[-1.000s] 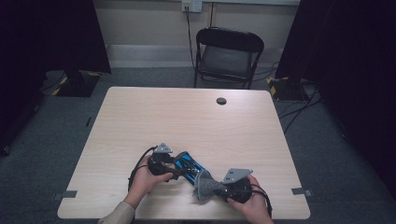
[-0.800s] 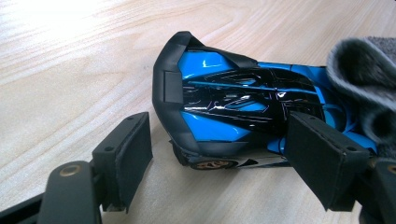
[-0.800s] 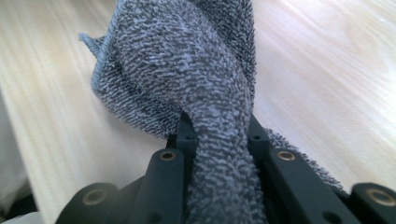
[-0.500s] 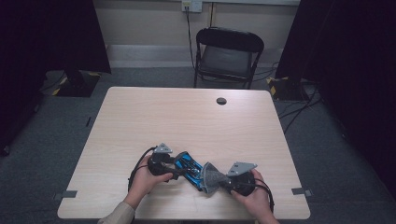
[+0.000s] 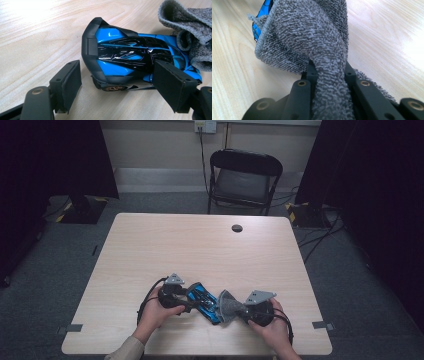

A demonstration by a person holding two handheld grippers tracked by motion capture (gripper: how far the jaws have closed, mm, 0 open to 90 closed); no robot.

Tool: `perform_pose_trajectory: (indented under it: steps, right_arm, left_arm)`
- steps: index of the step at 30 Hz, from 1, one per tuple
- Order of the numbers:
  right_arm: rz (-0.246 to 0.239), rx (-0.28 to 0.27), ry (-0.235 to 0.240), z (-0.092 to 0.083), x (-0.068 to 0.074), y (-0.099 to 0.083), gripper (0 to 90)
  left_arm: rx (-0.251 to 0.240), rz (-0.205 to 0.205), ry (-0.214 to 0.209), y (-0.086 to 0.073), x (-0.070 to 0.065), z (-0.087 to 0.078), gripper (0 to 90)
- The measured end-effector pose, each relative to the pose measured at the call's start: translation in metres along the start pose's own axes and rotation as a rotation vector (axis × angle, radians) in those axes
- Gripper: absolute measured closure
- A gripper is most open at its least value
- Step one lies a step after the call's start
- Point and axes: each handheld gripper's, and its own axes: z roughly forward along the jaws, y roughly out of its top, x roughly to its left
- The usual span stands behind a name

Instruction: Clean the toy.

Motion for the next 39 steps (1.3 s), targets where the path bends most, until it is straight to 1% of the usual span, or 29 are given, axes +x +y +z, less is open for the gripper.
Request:
perform_pose_trajectory:
  steps: [2,5,9,10,13,15,17,19,20,22,25,27,30,34,37,38,39]
  right_arm:
    - [-0.007,-0.004,-0.01,0.0,-0.001,0.001,75.3]
    - [-0.002,-0.005,-0.013,-0.001,-0.002,0.001,75.3]
    - [0.014,-0.013,-0.026,-0.003,-0.006,0.0,75.3]
    - [0.028,-0.017,-0.034,-0.004,-0.008,0.0,75.4]
    - [0.044,-0.028,-0.035,-0.009,-0.013,-0.002,75.3]
    - [0.049,-0.039,-0.034,-0.014,-0.015,-0.002,75.3]
    - [0.046,-0.056,-0.024,-0.02,-0.013,-0.001,75.4]
    - [0.033,-0.072,-0.006,-0.027,-0.01,0.001,75.3]
    - [0.024,-0.082,0.011,-0.031,-0.006,0.002,75.3]
    - [0.012,-0.085,0.041,-0.033,0.0,0.002,75.3]
    - [-0.026,-0.074,0.079,-0.031,0.014,0.002,75.2]
    - [-0.04,-0.072,0.112,-0.028,0.022,0.003,75.3]
    - [-0.069,-0.07,0.143,-0.023,0.033,0.005,75.2]
    - [-0.09,-0.051,0.159,-0.011,0.038,0.005,75.1]
    - [-0.078,-0.039,0.153,-0.003,0.036,0.006,75.1]
    - [-0.085,-0.035,0.139,-0.001,0.035,0.006,75.1]
    - [-0.086,-0.035,0.134,0.0,0.035,0.006,75.1]
  left_arm:
    - [0.0,0.002,0.001,0.0,0.0,0.0,23.3]
    - [-0.002,-0.004,-0.001,0.0,0.0,0.0,23.3]
    - [-0.002,-0.004,0.0,0.0,0.0,0.0,23.3]
    - [0.0,0.001,0.0,0.0,0.0,0.0,23.2]
    - [-0.002,0.004,0.004,0.0,-0.001,0.0,23.3]
    - [-0.004,0.003,0.004,0.0,-0.001,0.0,23.2]
    - [-0.002,0.007,0.005,0.001,0.0,0.0,23.2]
    - [0.0,0.008,0.004,0.001,0.0,0.0,23.2]
    - [-0.002,0.008,0.004,0.001,0.0,0.001,23.2]
    - [-0.002,0.006,0.002,0.0,0.0,0.001,23.0]
    - [0.002,0.01,0.002,0.001,0.0,0.0,23.0]
    - [0.005,0.008,0.002,0.001,-0.001,0.0,22.9]
    - [0.006,0.009,0.002,0.001,-0.001,0.0,23.0]
    - [0.002,0.01,0.005,0.001,-0.001,0.0,23.1]
    - [-0.003,0.006,0.007,0.0,-0.001,0.0,23.1]
    - [-0.006,0.005,0.01,0.0,-0.001,0.0,23.1]
    - [-0.005,0.009,0.013,0.0,-0.001,0.0,23.2]
